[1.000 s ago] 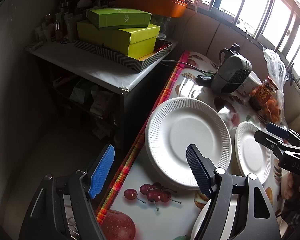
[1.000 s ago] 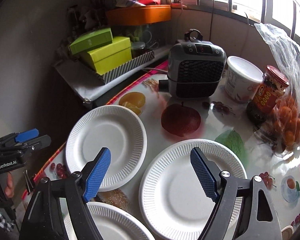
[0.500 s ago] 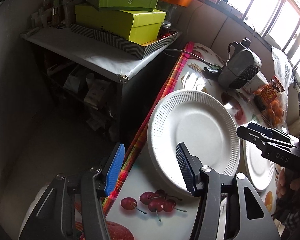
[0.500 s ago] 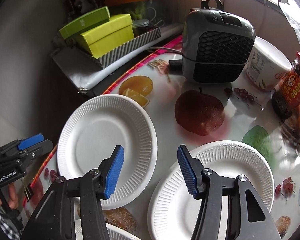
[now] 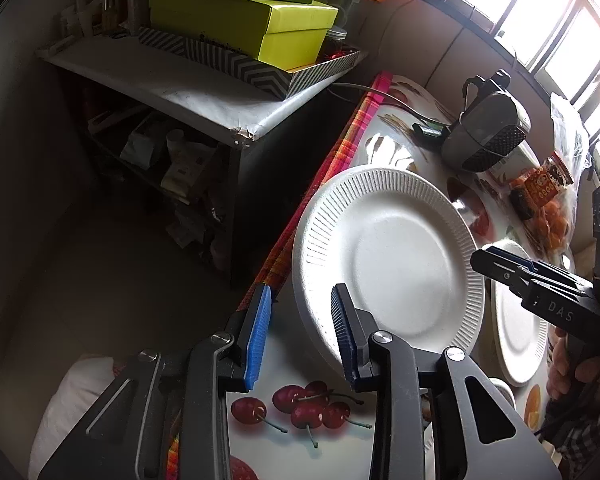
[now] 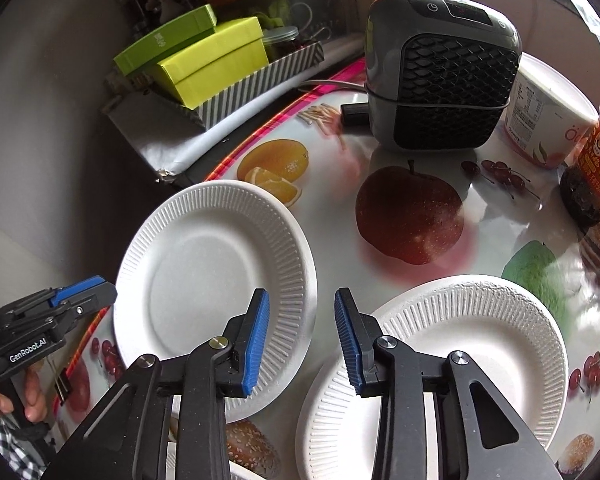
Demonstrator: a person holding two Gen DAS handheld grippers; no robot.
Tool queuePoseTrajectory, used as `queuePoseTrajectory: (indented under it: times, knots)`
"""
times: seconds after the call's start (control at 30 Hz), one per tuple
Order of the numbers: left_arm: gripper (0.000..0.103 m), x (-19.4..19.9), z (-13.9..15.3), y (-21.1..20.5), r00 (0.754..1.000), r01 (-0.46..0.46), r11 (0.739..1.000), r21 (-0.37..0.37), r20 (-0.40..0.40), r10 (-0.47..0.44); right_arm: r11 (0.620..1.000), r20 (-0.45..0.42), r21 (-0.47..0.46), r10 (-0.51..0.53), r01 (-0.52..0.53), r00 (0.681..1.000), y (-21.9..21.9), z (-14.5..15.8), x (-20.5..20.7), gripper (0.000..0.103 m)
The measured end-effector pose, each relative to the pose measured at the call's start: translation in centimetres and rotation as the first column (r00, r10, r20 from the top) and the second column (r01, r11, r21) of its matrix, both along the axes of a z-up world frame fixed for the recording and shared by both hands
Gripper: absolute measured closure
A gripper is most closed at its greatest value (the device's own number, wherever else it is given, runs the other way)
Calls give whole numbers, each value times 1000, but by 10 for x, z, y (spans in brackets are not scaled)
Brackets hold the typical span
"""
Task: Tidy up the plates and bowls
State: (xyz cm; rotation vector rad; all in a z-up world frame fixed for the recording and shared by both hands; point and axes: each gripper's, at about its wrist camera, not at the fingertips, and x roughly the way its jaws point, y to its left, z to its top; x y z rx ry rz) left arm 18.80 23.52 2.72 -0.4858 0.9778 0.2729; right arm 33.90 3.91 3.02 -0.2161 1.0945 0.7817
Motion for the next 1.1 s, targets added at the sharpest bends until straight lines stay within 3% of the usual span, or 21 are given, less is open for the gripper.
queuePoseTrajectory:
  times: [0.13,0.47,1.1]
  knots:
    - [80,2,-2,-1,1000,4,1000,-13,-4,-4,1000,-13,3,6,-6,1000,0,-2,0,79]
    - [89,4,-4,-3,1000,1,1000,-5,-11,-1,1000,-19,0,8,-8,1000,0,-4,-1,87]
    - [89,-10,16,-5,999,2,1000,8,32,-2,997,-27,74,-12,14,1000,-15,17,-13,87]
